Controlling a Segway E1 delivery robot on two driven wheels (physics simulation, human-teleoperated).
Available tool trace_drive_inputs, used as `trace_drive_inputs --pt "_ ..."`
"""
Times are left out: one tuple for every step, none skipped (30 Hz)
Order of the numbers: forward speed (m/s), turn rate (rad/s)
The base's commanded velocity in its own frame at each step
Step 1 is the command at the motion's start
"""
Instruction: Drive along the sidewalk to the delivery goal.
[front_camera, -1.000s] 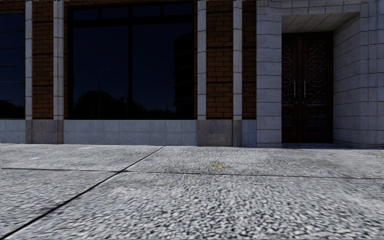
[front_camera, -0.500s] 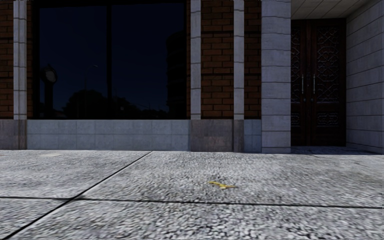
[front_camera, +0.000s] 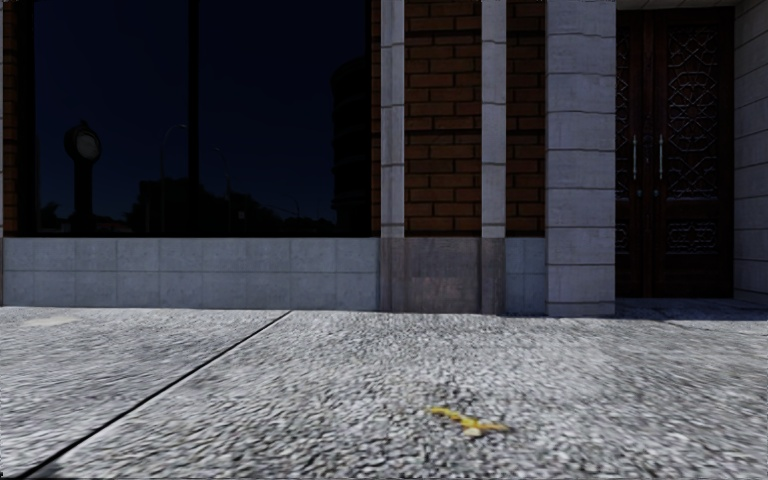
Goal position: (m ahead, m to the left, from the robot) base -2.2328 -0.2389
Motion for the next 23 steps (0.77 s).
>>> trace_drive_inputs --pt "0.00 0.00" --pt "0.00 0.00" --pt "0.00 0.00" --pt "0.00 0.00" --pt "0.00 0.00" --pt "0.00 0.00" --pt "0.00 0.00" --pt "0.00 0.00" --pt "0.00 0.00" --pt "0.00 0.00" --pt "0.00 0.00" --pt "0.00 0.00" --pt "0.00 0.00" --pt "0.00 0.00" --pt "0.00 0.00" --pt "0.00 0.00" --pt "0.00 0.00" --pt "0.00 0.00" --pt "0.00 0.00" --pt "0.00 0.00" --pt "0.00 0.00" --pt "0.00 0.00" --pt "0.00 0.00"
